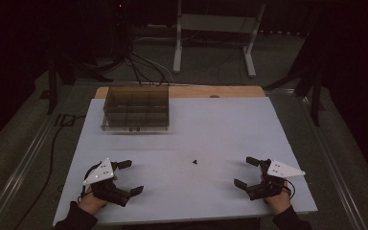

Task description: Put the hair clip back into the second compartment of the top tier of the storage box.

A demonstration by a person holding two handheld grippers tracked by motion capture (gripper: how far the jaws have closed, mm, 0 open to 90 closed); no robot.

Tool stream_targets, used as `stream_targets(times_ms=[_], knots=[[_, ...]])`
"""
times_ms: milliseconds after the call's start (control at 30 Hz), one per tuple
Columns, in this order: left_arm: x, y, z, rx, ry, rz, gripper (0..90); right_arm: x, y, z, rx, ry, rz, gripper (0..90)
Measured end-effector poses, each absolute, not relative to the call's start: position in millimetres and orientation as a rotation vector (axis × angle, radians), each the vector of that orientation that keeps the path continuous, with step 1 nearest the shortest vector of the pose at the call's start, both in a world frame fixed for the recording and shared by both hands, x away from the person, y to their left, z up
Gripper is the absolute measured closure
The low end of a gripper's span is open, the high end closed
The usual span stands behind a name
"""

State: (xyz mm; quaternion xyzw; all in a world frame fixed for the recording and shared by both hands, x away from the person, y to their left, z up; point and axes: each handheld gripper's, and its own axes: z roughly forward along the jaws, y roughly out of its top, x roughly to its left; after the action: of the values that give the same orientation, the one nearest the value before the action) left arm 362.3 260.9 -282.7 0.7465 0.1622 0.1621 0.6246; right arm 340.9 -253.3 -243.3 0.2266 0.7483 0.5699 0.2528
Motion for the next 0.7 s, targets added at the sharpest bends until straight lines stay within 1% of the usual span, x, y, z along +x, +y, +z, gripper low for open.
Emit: stream_targets(times_ms=[167,333,700], knots=[[362.5,256.0,-282.7,1.745,0.353,0.364,0.6,339.4,-252.2,-242.0,0.621,2.028,1.556,0.0],[361.7,254.3,-279.0,1.733,0.349,0.351,0.6,338.6,-250.9,-240.9,0.615,2.021,1.552,0.0],[364.2,251.0,-255.3,1.742,0.314,0.352,0.6,338.2,-251.9,-239.1,0.631,1.996,1.550,0.0]])
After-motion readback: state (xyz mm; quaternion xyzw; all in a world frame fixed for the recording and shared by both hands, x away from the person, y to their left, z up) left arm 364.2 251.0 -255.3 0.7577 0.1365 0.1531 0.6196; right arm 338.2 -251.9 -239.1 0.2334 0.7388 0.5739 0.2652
